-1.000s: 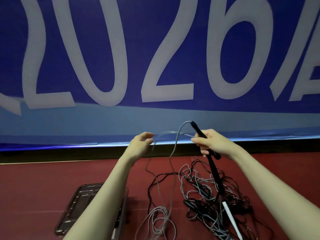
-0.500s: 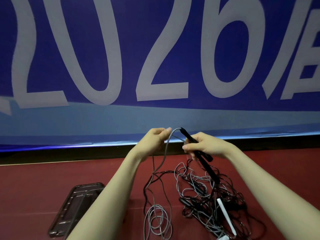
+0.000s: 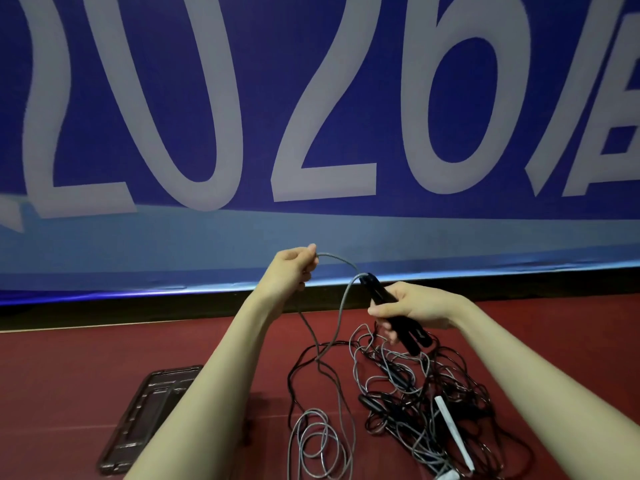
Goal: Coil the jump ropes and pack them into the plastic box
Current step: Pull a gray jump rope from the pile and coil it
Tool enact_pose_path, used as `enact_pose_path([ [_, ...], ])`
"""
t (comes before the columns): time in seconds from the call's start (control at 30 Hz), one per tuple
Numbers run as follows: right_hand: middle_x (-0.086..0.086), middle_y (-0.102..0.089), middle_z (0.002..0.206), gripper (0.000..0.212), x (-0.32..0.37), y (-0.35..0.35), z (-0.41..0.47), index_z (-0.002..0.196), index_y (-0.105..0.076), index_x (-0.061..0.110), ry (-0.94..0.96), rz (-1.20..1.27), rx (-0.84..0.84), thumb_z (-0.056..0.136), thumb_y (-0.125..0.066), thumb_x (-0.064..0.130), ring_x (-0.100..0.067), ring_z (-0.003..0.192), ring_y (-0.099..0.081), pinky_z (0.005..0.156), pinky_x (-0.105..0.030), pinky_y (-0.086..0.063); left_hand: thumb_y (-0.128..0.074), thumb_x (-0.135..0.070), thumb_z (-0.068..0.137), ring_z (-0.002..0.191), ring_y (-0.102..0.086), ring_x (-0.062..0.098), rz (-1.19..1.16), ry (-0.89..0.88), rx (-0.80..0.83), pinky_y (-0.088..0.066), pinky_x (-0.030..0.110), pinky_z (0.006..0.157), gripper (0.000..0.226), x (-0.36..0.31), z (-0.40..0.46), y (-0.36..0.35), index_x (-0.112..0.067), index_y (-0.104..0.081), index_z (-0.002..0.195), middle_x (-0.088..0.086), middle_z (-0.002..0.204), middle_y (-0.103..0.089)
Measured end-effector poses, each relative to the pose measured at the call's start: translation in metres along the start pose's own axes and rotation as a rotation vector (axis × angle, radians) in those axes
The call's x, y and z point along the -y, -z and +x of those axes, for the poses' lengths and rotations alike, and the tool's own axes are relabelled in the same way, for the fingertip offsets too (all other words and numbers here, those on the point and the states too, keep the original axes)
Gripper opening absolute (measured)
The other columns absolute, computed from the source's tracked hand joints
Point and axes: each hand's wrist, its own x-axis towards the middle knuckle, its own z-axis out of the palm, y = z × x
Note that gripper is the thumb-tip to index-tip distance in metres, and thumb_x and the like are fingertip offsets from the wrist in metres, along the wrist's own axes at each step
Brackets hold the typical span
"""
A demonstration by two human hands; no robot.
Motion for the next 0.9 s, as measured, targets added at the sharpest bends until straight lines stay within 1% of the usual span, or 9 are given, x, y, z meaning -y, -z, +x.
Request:
enact_pose_path([
  [0.1, -0.002, -0.049, 0.062, 0.026, 0.002, -0.001, -0.001, 0.077, -0.046, 0.012, -0.001, 0.013, -0.110, 0.096, -0.060, 0.022, -0.016, 0.052, -0.049, 0.060, -0.033, -0.050, -0.045, -0.025, 0.102, 0.057, -0.046, 0.007, 0.197, 0.012, 0.027, -0.037, 0.015, 0.058, 0.033, 0.001, -0.002, 0.001, -0.014, -0.059, 0.073, -0.007, 0.064, -0.053],
  [0.17, 0.002, -0.045, 0.057, 0.028, 0.007, -0.002, -0.003, 0.077, -0.041, 0.013, 0.027, -0.052, -0.193, 0.098, -0.057, 0.022, -0.012, 0.048, -0.042, 0.053, -0.026, -0.043, -0.045, -0.020, 0.101, 0.062, -0.053, 0.008, 0.209, 0.015, 0.040, -0.041, 0.009, 0.059, 0.029, 0.000, -0.004, 0.000, -0.009, -0.063, 0.082, -0.004, 0.069, -0.059],
  [0.27, 0.005, -0.041, 0.054, 0.030, 0.018, -0.005, -0.004, 0.074, -0.037, 0.015, 0.086, -0.102, -0.270, 0.098, -0.054, 0.020, -0.011, 0.045, -0.036, 0.048, -0.024, -0.035, -0.044, -0.021, 0.101, 0.071, -0.060, 0.011, 0.238, -0.012, 0.049, -0.043, 0.017, 0.069, 0.026, -0.005, -0.005, -0.004, -0.006, -0.065, 0.094, 0.001, 0.082, -0.066],
  [0.37, 0.002, -0.040, 0.056, 0.027, 0.031, -0.008, -0.005, 0.074, -0.040, 0.013, 0.140, -0.140, -0.316, 0.098, -0.053, 0.020, -0.013, 0.045, -0.034, 0.047, -0.026, -0.032, -0.044, -0.033, 0.101, 0.089, -0.066, 0.009, 0.264, -0.059, 0.122, -0.046, 0.021, 0.079, 0.028, -0.014, -0.010, -0.009, -0.015, -0.065, 0.106, -0.003, 0.101, -0.070],
  [0.47, -0.001, -0.039, 0.059, 0.025, 0.046, -0.009, -0.009, 0.076, -0.040, 0.014, 0.168, -0.238, -0.354, 0.096, -0.054, 0.021, -0.014, 0.047, -0.033, 0.047, -0.028, -0.029, -0.047, -0.036, 0.100, 0.093, -0.067, 0.010, 0.204, -0.096, 0.170, -0.046, 0.024, 0.089, 0.031, -0.022, -0.014, -0.015, -0.009, -0.063, 0.101, -0.001, 0.093, -0.070],
  [0.6, 0.001, -0.040, 0.058, 0.024, 0.059, -0.013, -0.015, 0.076, -0.043, 0.014, 0.157, -0.352, -0.396, 0.095, -0.054, 0.022, -0.012, 0.045, -0.034, 0.046, -0.025, -0.028, -0.049, -0.027, 0.100, 0.060, -0.055, 0.005, 0.176, -0.121, 0.166, -0.044, 0.015, 0.068, 0.022, -0.027, -0.015, -0.018, -0.012, -0.061, 0.088, 0.000, 0.071, -0.055],
  [0.67, 0.001, -0.041, 0.058, 0.025, 0.063, -0.015, -0.018, 0.075, -0.043, 0.014, 0.150, -0.384, -0.396, 0.095, -0.056, 0.024, -0.011, 0.044, -0.035, 0.047, -0.025, -0.030, -0.047, -0.024, 0.101, 0.056, -0.042, 0.008, 0.150, -0.133, 0.141, -0.041, 0.020, 0.063, 0.024, -0.029, -0.015, -0.016, -0.014, -0.059, 0.083, -0.005, 0.067, -0.043],
  [0.73, 0.001, -0.044, 0.058, 0.024, 0.065, -0.015, -0.023, 0.078, -0.046, 0.013, 0.157, -0.366, -0.353, 0.094, -0.059, 0.026, -0.012, 0.046, -0.038, 0.047, -0.025, -0.033, -0.045, -0.023, 0.102, 0.054, -0.034, 0.007, 0.143, -0.142, 0.120, -0.035, 0.019, 0.057, 0.025, -0.032, -0.016, -0.013, -0.015, -0.059, 0.082, -0.008, 0.065, -0.037],
  [0.9, 0.002, -0.055, 0.061, 0.015, 0.069, -0.009, -0.032, 0.088, -0.058, 0.009, 0.195, -0.307, -0.269, 0.091, -0.065, 0.022, -0.015, 0.055, -0.051, 0.062, -0.029, -0.042, -0.041, -0.020, 0.103, 0.049, -0.031, 0.004, 0.055, -0.151, -0.013, -0.029, 0.015, 0.050, 0.028, -0.043, -0.015, -0.010, -0.013, -0.060, 0.084, -0.009, 0.063, -0.035],
])
